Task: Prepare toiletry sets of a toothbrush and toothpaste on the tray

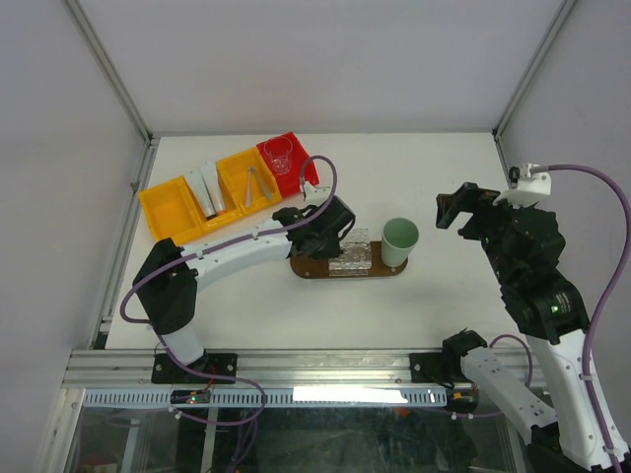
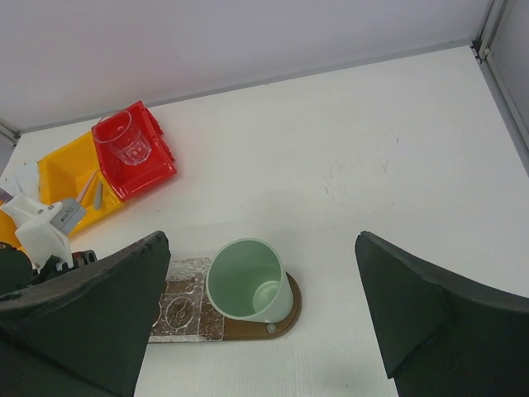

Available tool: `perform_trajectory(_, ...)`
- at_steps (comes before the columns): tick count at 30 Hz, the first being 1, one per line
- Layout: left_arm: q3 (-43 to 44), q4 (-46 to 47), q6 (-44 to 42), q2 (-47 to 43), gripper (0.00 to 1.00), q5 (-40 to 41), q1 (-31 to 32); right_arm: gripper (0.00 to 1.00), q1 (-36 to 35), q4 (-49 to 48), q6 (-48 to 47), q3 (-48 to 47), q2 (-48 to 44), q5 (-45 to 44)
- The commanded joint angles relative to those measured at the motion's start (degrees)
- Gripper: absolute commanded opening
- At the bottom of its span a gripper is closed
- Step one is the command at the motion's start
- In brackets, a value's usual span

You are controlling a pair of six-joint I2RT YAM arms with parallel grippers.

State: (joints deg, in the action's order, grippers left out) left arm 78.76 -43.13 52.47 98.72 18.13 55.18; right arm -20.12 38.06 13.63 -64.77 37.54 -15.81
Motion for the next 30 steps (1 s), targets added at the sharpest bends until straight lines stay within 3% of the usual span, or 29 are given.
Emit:
perform_trajectory(1, -0.58, 3.52, 2.28, -3.42, 0.00, 1.63, 0.56, 0.99, 0.25, -2.75, 0.61, 0.07, -0.66, 0.88)
perform_trajectory(11, -1.98, 5.17, 1.50, -3.53, 0.00, 1.81, 0.90, 0.99, 0.26, -3.17, 0.83, 0.35, -0.92, 1.53)
perform_trajectory(30, -3.31, 6.92, 0.03, -4.98, 0.19, 2.09, 1.25, 0.99, 0.26, -3.25, 0.98, -0.04, -1.11, 2.56)
